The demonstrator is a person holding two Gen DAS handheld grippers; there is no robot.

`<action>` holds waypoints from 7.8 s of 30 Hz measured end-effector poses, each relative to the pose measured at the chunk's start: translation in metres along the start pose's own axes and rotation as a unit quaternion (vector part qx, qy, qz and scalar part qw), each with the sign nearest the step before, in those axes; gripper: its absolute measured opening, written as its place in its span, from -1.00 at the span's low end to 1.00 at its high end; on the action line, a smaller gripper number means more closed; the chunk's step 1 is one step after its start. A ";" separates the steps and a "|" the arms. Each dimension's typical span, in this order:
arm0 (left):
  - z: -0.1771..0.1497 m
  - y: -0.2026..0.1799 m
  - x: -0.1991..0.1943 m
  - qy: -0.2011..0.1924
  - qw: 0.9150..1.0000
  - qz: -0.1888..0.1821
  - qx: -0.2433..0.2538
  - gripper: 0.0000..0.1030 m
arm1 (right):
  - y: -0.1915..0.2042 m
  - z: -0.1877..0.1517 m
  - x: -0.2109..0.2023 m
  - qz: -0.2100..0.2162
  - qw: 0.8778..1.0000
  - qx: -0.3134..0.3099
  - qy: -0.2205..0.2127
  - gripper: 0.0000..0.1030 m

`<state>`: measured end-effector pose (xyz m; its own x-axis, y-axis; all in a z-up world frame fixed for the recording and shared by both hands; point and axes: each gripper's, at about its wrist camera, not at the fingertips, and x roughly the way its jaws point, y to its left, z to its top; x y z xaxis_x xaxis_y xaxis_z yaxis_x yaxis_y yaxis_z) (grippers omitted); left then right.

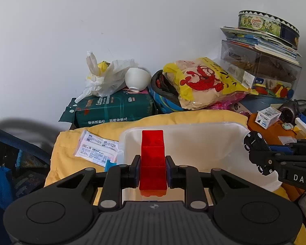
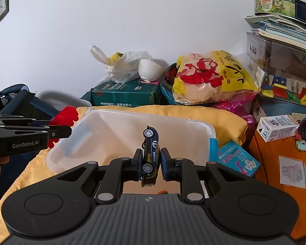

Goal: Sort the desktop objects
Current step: 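Lower the red brick into the white bin with the left tool while the right drops the black car, then grasp the blue square brick with the left tool while the right grasps the green brick, then drop the blue brick into the white bin with the left tool while the right drops the green brick, then grasp the small yellow brick with the left tool while the right grasps the blue disc, then drop the yellow brick into the white bin with the left tool while the right drops the blue disc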

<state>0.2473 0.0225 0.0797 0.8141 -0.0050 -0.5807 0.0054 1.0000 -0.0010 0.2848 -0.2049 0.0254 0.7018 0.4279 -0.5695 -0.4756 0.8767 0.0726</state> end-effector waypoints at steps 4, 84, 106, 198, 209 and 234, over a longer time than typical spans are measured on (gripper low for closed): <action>0.002 0.001 0.012 0.010 1.000 0.002 0.000 -0.47 | 0.001 0.004 0.012 -0.007 1.000 -0.005 0.009 -0.59; -0.243 -0.004 -0.081 0.151 0.985 -0.043 -0.071 -0.31 | 0.059 -0.228 -0.098 0.051 0.990 -0.051 0.121 -0.12; -0.218 -0.016 -0.093 0.091 0.994 -0.055 0.003 -0.48 | 0.053 -0.220 -0.108 0.048 0.993 -0.040 0.098 -0.14; -0.202 0.008 -0.080 0.071 0.997 -0.028 -0.016 -0.66 | -0.017 -0.188 -0.068 -0.031 0.996 0.015 0.080 -0.17; -0.115 0.012 -0.077 0.008 1.000 -0.020 -0.021 -0.66 | -0.012 -0.105 -0.081 -0.005 1.000 0.019 -0.008 -0.17; -0.007 0.003 0.003 -0.003 1.000 -0.022 -0.011 -0.17 | -0.027 0.002 0.015 -0.005 1.000 0.022 0.015 0.05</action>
<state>0.2461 0.0257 0.0726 0.8165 -0.0483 -0.5753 0.0277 0.9986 -0.0445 0.3091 -0.2219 0.0161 0.6903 0.4121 -0.5947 -0.4436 0.8904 0.1021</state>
